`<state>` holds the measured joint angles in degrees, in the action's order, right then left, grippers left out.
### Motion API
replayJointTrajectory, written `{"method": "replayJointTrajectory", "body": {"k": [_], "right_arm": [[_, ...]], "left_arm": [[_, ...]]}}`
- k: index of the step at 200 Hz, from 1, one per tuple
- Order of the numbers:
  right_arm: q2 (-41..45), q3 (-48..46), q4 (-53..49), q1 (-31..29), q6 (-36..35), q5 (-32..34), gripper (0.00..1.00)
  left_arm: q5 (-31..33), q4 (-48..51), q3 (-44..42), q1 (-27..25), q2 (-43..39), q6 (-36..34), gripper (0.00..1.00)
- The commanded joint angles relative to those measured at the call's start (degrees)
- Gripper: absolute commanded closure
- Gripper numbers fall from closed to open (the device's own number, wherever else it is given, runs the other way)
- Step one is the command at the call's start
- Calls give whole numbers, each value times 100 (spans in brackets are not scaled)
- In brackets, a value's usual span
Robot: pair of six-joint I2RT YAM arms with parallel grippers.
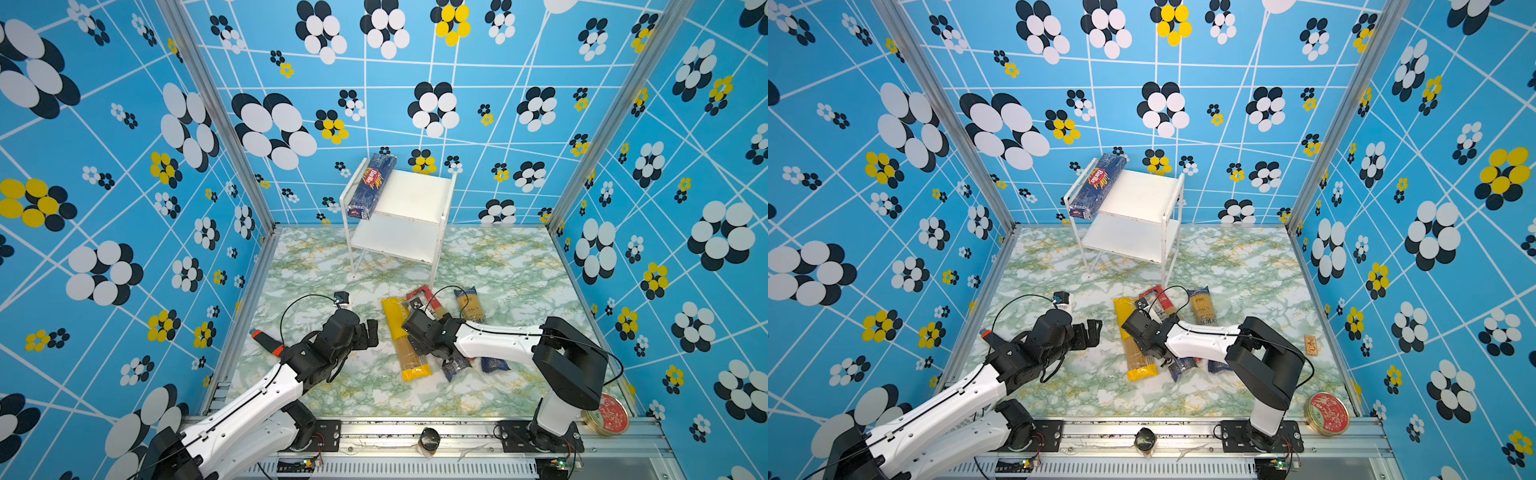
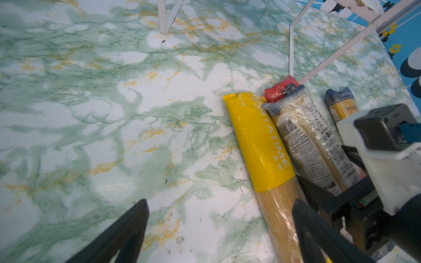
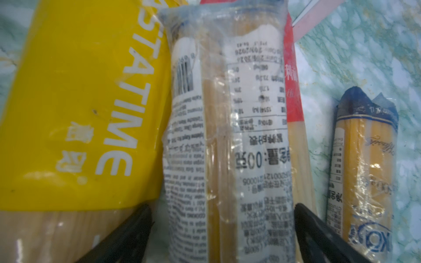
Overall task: Place and organize the pasta boxes and bags onto the shelf
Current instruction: 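Lower the left gripper over the yellow PASTATIME bag and close on it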
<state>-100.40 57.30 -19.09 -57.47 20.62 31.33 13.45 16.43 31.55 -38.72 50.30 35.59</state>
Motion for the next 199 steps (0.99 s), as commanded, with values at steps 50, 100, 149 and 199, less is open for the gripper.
{"method": "replayJointTrajectory", "body": {"k": [50,100,149,199], "right_arm": [[-94,151,423,-198,22,-629,1],[154,-76,733,-228,-29,-756,1],[535,-104,365,18,-297,-750,1],[1014,-217,301,412,-568,-996,1]], "left_arm": [[-163,-209,-152,-22,85,117,1],[-524,-915,-715,-162,78,541,1],[177,-725,-660,-1011,223,534,1],[1149,-629,-626,-1978,682,1218,1]]}}
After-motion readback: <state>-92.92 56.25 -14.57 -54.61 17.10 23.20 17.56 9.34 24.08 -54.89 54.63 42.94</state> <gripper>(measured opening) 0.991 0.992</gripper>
